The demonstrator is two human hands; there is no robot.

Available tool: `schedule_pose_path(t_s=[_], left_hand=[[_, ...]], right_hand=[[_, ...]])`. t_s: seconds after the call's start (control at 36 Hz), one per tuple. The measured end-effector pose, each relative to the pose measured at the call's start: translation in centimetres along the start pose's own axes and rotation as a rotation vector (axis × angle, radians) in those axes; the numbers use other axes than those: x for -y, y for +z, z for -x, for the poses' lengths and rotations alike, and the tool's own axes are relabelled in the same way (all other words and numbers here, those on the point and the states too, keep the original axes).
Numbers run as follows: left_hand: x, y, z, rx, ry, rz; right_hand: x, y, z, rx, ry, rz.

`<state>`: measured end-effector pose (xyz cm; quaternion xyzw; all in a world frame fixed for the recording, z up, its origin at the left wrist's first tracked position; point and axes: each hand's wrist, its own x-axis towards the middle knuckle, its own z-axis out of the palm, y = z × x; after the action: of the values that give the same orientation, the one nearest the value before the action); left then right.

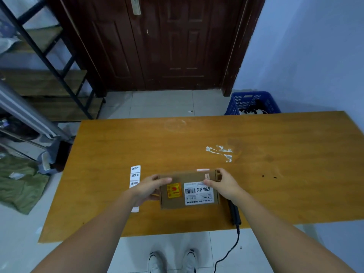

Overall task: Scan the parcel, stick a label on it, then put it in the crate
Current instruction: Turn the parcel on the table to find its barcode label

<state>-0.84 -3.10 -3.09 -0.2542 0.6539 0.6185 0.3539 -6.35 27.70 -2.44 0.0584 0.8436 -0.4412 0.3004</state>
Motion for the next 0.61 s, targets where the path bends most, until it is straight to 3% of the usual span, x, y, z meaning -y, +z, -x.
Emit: schedule_pose_path(t_s=[0.19,0.31,0.61], left_hand=[[2.1,1.6,-1.0,-0.214,0.053,-0.03],[3.3,2.3,-1.4,-0.32,0.086,-0.047],[5.9,3.3,-2.7,-0.407,0.067,-0.341]], right_hand=[[-0.6,2.3,0.4,-0.066,0.119,-0.133],[-1.3,3.7,0.7,-0.018,0.192,-0.232],[-3.7,7.3,0.6,-0.065,0.177,-0.046]])
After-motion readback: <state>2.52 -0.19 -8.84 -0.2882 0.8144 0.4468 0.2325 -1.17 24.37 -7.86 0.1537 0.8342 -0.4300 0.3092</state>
